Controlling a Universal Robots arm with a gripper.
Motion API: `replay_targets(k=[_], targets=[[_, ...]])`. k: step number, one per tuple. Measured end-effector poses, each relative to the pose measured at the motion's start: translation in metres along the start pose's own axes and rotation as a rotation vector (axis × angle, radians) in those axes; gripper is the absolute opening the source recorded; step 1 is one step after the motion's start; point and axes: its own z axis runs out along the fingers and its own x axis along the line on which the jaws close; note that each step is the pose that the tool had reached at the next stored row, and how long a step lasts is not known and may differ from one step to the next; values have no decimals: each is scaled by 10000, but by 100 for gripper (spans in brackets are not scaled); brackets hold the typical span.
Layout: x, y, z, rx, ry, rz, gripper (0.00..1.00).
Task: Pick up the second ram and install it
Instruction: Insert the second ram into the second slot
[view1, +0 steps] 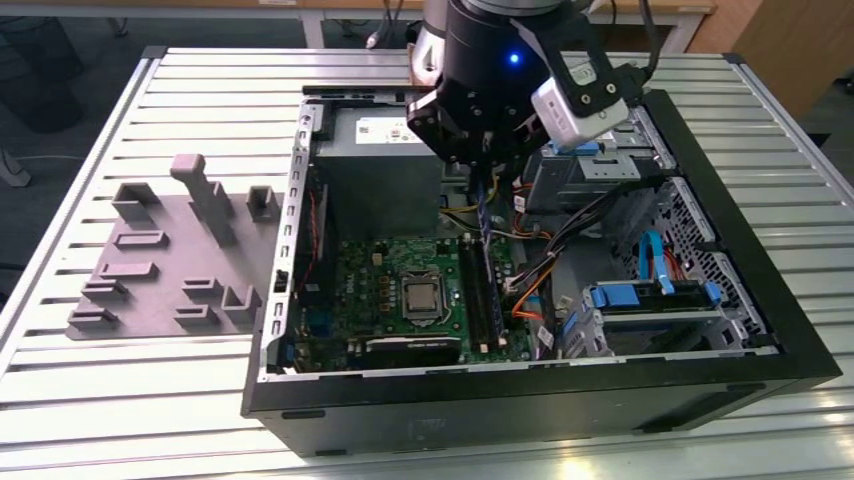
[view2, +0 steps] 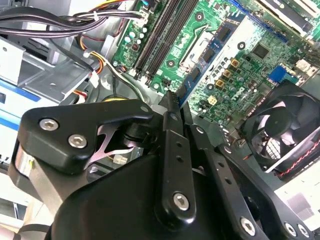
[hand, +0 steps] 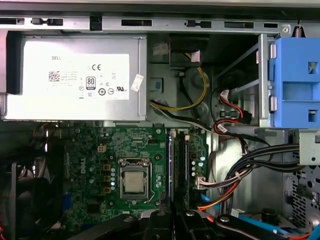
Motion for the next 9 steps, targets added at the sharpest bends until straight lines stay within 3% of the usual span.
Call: replay_targets(k=[9], targets=[[-2, -3, 141, 0, 16, 2, 14]])
